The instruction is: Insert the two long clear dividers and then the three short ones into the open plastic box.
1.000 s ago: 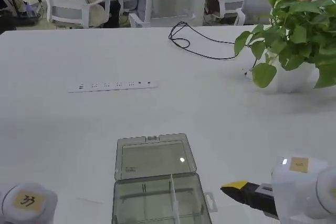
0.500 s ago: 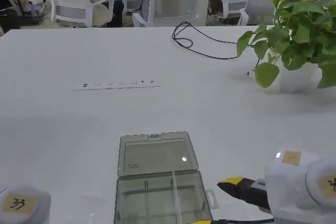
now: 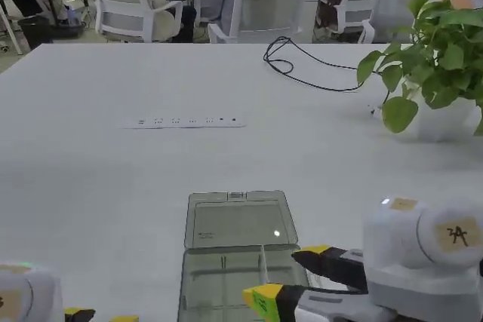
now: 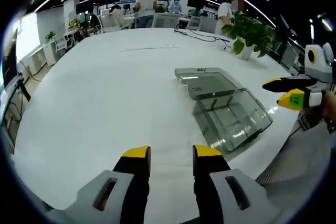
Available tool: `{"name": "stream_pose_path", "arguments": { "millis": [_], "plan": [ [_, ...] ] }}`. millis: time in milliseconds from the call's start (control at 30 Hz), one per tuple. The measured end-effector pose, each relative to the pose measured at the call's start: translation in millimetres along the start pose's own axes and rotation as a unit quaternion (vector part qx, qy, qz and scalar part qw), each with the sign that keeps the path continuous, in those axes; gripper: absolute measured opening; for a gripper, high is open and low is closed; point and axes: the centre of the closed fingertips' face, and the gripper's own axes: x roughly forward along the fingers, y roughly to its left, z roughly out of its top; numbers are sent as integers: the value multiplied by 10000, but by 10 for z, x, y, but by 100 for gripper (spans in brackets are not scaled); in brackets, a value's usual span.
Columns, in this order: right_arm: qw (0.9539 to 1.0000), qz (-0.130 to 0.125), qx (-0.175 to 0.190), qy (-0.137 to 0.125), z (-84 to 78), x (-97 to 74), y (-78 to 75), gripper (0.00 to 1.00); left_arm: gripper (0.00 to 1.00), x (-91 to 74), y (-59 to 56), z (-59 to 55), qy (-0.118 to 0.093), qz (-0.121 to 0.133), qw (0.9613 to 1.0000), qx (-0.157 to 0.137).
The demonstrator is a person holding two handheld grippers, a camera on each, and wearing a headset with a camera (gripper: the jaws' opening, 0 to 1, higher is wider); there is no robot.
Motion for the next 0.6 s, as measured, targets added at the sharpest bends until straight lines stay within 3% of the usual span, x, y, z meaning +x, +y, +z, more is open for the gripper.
{"name": "stream_pose_path", "arguments": {
  "millis": [133, 300, 467, 600],
  "plan": [
    [9994, 143, 259, -200, 103, 64, 129, 49, 30, -81, -68, 156, -509, -76, 9986, 120],
    [9980, 324, 331, -439, 248, 134, 298, 45, 30, -176, -168, 278, -914, -199, 9956, 100],
    [9947, 506, 553, -705, 380, 190, 440, 42, 30, -265, -332, 438, -1384, -413, 9893, 222],
    [9914, 643, 723, -883, 463, 225, 530, 39, 30, -320, -455, 515, -1591, -563, 9854, 211]
  ]
}}
